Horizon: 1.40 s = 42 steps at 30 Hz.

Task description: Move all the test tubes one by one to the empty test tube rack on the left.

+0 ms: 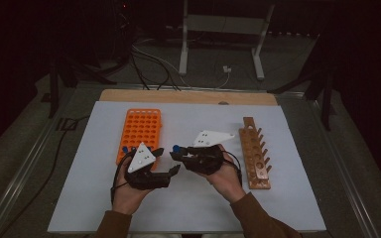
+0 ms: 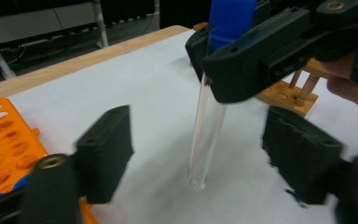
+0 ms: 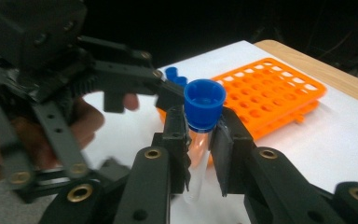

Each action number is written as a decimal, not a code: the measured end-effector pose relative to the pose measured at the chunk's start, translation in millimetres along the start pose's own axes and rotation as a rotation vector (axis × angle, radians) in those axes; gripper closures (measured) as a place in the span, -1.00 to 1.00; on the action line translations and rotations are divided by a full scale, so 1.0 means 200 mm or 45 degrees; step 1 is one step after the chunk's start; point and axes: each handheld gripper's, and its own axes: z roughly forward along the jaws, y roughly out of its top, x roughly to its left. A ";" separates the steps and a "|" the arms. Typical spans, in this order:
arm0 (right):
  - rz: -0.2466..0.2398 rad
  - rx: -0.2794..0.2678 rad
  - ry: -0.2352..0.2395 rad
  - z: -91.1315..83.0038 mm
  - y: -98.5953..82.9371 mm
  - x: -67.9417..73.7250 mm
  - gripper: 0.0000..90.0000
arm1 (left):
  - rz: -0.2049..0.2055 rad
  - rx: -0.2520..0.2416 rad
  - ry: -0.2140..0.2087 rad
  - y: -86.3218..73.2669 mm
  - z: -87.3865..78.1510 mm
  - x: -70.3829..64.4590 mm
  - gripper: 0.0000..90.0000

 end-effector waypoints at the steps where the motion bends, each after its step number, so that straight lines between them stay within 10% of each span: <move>1: 0.000 0.000 0.004 0.00 0.00 0.01 0.71 | 0.000 -0.002 -0.002 0.00 0.00 0.00 -0.18; 11: -0.003 -0.005 0.037 0.02 0.01 0.03 0.71 | 0.023 0.009 -0.055 0.00 -0.01 0.00 0.69; 18: 0.003 -0.004 0.052 0.02 0.00 0.02 0.67 | 0.037 0.015 -0.061 -0.01 -0.01 0.00 0.73; 25: 0.046 -0.019 0.033 -0.02 -0.01 -0.03 0.06 | 0.001 0.024 -0.029 -0.02 -0.02 0.04 0.73; 42: 0.160 0.029 -0.238 -0.11 -0.10 -0.21 -0.79 | -0.058 -0.038 0.042 -0.01 -0.13 0.14 0.73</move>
